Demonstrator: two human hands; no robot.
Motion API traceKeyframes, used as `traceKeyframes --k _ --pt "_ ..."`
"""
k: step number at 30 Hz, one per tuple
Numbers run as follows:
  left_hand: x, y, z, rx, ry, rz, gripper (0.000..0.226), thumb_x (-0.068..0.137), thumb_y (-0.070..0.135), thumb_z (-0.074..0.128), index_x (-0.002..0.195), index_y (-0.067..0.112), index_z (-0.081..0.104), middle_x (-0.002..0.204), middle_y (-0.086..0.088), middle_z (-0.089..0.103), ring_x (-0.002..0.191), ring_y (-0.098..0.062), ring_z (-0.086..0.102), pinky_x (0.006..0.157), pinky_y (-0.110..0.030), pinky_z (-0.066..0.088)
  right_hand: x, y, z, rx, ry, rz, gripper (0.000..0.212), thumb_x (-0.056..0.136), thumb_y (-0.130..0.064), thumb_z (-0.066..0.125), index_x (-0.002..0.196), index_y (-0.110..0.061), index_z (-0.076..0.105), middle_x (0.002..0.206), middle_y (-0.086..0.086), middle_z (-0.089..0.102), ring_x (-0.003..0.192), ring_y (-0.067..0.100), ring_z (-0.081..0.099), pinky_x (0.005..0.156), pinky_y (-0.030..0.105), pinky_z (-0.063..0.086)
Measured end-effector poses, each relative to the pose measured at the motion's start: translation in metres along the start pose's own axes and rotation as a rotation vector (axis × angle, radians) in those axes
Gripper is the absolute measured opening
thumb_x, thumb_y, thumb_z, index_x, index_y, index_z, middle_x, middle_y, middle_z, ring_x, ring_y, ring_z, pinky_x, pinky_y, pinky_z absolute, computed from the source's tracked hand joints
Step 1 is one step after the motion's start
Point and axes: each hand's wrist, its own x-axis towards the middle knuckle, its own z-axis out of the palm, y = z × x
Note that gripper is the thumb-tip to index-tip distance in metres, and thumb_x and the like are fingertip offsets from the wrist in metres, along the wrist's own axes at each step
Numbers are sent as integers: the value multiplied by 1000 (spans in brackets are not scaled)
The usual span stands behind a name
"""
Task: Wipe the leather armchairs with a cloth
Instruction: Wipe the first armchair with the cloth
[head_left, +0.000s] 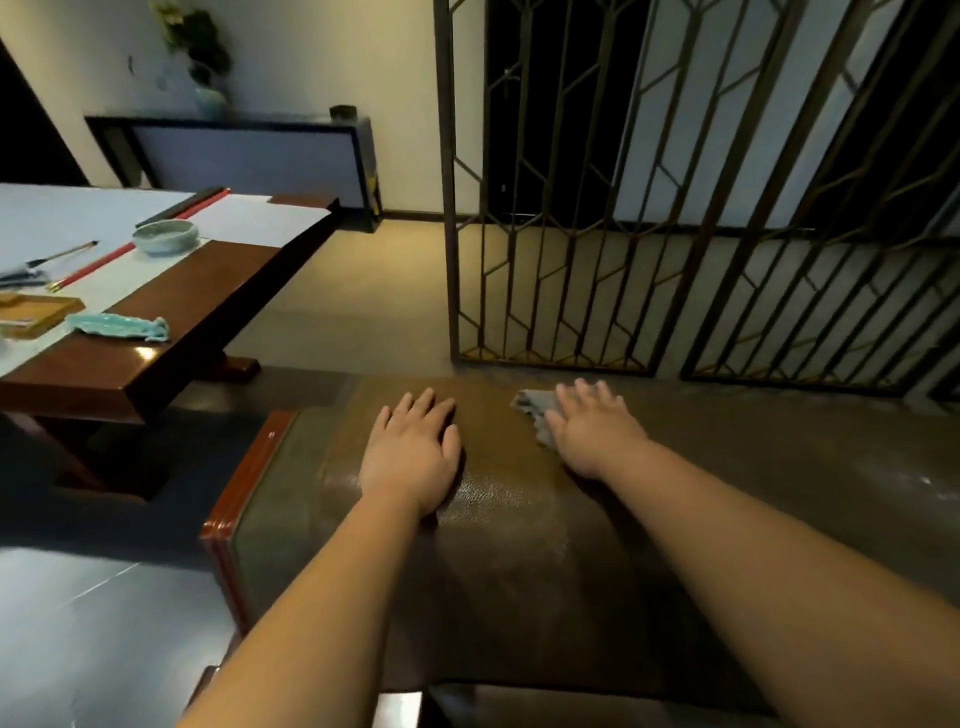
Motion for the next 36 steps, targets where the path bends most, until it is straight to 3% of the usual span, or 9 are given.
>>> traceKeyframes --k 3,10,15,18,23,26,31,34,36 --pt "-1 0 8 42 61 -8 71 97 62 17 162 39 36 173 9 27 161 -17 20 131 -42 11 23 4 1 55 -32 150 68 105 -61 15 164 -34 -4 174 8 -9 158 36 -13 127 56 -4" --pt "0 -2 9 78 83 9 64 103 58 32 164 38 33 174 9 25 161 -15 17 132 -40 11 21 -61 13 42 -8 -337 64 101 -68 10 162 -48 3 174 4 -2 159 34 -12 124 52 -9" --pt "3 -4 15 101 98 -1 68 100 62 26 163 41 34 173 10 25 161 -15 19 132 -41 13 39 57 -16 39 -7 30 61 108 -54 14 164 -33 23 173 4 19 160 34 5 128 54 2" --pt "1 -2 11 104 107 -15 70 96 61 24 161 41 38 172 10 29 160 -16 23 131 -42 15 24 64 -16 55 -30 96 61 108 -54 13 165 -34 14 174 6 11 160 35 1 128 53 -1" --pt "-2 5 4 92 108 -26 71 95 61 26 161 40 39 172 9 31 160 -16 23 131 -41 16 -55 -25 31 15 81 -319 66 103 -64 8 163 -40 -2 174 5 -8 159 31 -14 122 48 -14" --pt "-3 4 5 104 96 -22 62 103 57 34 163 40 36 173 9 28 160 -16 21 131 -41 14 -74 -8 32 1 103 -452 64 103 -62 7 162 -40 1 174 0 -4 159 25 -11 122 43 -12" --pt "-3 6 5 116 95 -29 59 106 54 37 164 39 34 173 9 26 161 -16 19 132 -41 12 -63 95 9 126 144 -82 60 108 -56 14 164 -37 10 175 -2 3 160 23 -3 125 42 -3" --pt "-2 8 4 120 74 -28 60 106 55 36 164 39 33 174 9 25 161 -16 19 132 -42 13 -70 73 16 169 118 10 64 106 -60 11 165 -35 5 174 4 -4 160 30 -9 125 45 -7" --pt "-3 8 0 123 62 -37 61 106 56 35 165 38 32 174 8 24 161 -18 18 132 -42 13 -84 25 32 136 114 -126 67 104 -62 11 165 -36 1 174 7 -9 158 33 -16 123 47 -14"
